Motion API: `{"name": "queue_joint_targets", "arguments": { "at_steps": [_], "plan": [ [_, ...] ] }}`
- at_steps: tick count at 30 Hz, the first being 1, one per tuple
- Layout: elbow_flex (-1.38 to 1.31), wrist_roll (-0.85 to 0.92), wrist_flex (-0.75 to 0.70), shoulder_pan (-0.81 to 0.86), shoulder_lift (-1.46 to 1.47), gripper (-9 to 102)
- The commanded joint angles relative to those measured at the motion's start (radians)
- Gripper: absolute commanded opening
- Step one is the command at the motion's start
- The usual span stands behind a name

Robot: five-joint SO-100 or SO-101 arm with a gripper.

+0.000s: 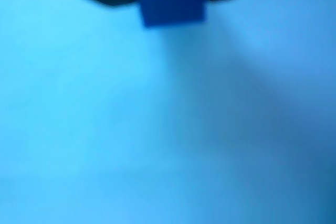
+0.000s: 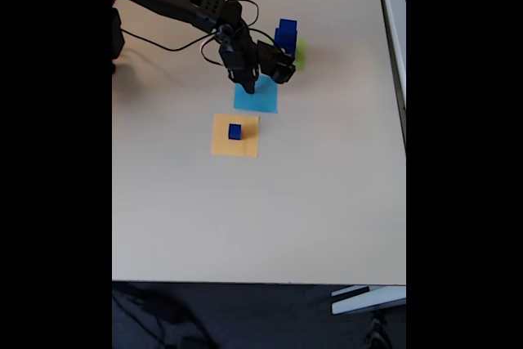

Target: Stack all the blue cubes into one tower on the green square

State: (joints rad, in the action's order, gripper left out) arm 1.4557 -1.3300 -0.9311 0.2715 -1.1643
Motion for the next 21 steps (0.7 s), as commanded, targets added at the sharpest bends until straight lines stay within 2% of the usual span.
{"name": "queue_joint_targets", "arguments": {
  "at_steps": [1, 21],
  "plan": [
    [-0.003, -0.009, -0.003, -0.003, -0.100, 6],
    [-0.038, -0.006, -0.003, -0.031, -0.143, 14]
  ]
}}
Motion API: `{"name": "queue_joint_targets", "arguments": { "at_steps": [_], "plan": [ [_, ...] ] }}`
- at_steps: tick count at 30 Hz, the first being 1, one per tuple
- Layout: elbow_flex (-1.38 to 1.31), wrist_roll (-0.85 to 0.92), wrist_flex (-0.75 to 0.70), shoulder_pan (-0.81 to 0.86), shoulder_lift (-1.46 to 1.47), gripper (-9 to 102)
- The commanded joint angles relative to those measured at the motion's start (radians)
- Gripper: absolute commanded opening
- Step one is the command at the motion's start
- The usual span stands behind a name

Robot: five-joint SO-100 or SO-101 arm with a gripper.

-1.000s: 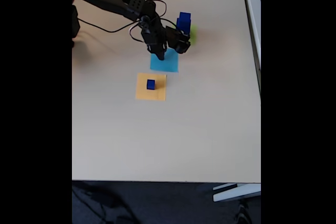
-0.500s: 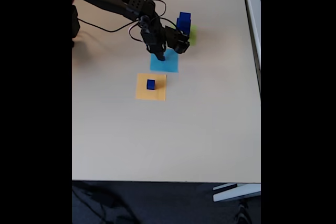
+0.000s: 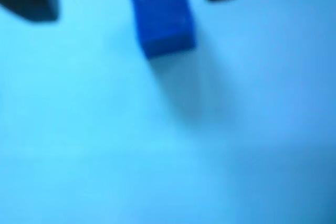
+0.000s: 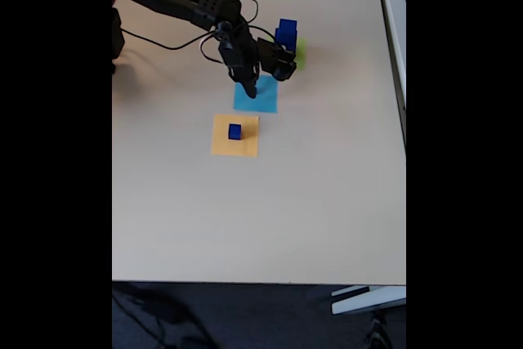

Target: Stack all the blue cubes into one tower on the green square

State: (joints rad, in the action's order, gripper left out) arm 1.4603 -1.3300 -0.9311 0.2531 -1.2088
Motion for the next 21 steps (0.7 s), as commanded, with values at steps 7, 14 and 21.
{"name": "queue_joint_targets", "arguments": {
  "at_steps": [7, 14, 21],
  "plan": [
    [-0.147, -0.009, -0.100, -0.006, -0.120, 15],
    [-0.160, 0.048, -0.110, 0.067, -0.126, 19],
    [-0.146, 0.106, -0.101, 0.160, -0.107, 20]
  ]
}}
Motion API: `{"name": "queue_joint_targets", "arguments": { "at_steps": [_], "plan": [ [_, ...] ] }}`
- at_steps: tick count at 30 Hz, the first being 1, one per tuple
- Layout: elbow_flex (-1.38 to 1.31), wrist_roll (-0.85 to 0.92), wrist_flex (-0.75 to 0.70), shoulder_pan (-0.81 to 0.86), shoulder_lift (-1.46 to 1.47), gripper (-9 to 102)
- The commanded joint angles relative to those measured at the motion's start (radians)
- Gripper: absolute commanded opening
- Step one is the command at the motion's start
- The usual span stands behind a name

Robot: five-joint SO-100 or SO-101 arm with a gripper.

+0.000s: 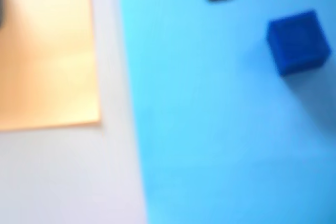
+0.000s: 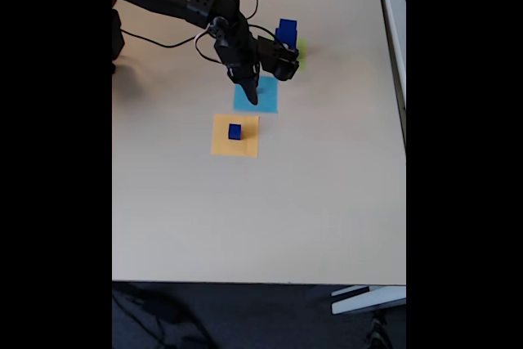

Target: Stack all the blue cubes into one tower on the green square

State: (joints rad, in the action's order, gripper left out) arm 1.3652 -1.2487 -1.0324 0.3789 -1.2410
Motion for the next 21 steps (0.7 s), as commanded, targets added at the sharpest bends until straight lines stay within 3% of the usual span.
{"name": "queue_joint_targets", "arguments": {
  "at_steps": [1, 21],
  "plan": [
    [-0.051, 0.031, 0.000, 0.044, -0.069, 20],
    [0.000, 0.087, 0.026, 0.127, -0.023, 22]
  ]
}}
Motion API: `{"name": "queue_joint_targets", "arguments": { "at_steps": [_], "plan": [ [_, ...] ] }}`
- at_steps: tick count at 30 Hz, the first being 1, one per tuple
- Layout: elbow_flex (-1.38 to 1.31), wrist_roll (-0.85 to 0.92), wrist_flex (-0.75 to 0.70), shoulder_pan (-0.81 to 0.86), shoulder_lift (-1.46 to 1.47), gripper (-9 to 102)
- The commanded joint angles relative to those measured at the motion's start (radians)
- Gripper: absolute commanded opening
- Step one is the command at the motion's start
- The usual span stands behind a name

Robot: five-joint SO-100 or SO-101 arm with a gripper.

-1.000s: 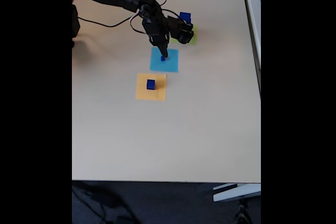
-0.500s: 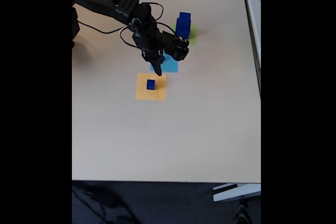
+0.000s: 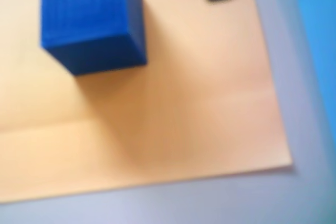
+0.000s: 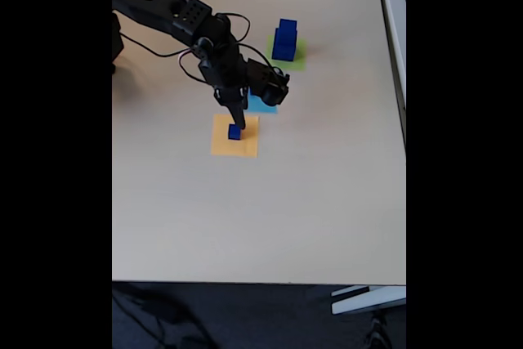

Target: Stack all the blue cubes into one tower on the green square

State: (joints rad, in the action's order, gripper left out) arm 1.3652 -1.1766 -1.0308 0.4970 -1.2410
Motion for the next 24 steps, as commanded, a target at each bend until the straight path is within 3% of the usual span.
{"name": "queue_joint_targets", "arguments": {
  "at_steps": [1, 24],
  "plan": [
    [0.006, 0.017, 0.031, 0.011, -0.020, 22],
    [0.075, 0.058, 0.092, 0.055, 0.020, 23]
  ]
}}
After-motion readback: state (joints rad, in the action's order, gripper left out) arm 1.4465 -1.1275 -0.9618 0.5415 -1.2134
